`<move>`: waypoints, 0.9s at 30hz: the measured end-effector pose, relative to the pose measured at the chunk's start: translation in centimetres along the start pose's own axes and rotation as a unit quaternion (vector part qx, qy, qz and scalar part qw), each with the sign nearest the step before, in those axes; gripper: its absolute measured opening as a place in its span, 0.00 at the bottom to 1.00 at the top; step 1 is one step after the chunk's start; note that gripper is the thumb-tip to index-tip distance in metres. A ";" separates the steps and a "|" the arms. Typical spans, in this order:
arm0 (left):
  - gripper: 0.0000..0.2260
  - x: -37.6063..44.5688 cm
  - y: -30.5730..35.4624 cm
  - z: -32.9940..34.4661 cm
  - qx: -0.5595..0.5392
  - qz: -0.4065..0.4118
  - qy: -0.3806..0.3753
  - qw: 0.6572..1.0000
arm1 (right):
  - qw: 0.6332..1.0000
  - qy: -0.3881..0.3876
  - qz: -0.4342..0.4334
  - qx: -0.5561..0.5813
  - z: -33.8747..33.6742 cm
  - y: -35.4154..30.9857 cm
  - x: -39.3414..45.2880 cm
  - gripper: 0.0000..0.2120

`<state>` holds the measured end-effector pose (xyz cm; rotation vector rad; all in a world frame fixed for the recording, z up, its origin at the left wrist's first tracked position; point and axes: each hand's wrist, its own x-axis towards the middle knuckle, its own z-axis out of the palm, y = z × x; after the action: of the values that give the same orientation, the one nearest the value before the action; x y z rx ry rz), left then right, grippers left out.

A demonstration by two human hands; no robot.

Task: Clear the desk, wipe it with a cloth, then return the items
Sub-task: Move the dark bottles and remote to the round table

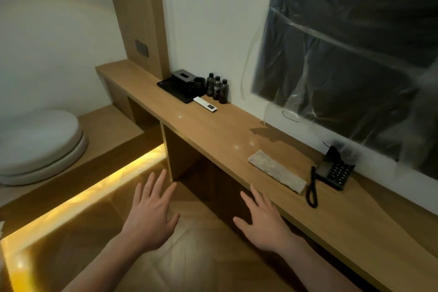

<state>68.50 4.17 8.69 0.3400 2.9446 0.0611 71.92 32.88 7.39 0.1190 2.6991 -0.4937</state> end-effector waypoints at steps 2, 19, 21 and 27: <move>0.35 3.0 -1.3 -0.9 0.006 0.005 -0.012 1.000 | 1.000 -0.006 0.010 0.004 -0.9 -1.2 2.5 0.37; 0.36 33.3 -11.0 -6.2 0.025 0.042 -0.020 0.999 | 0.999 0.002 0.006 0.037 -8.7 -7.6 32.9 0.38; 0.35 36.3 -12.3 -6.8 0.022 0.043 -0.018 0.999 | 0.999 0.005 0.009 0.031 -9.7 -8.3 36.2 0.39; 0.34 45.3 -15.7 -8.2 0.005 0.065 -0.005 0.998 | 0.999 0.027 0.015 0.019 -13.2 -11.1 43.8 0.39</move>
<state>20.12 -0.84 8.05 0.5309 2.9105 0.0610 25.21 27.81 5.11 0.1852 2.7368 -0.5397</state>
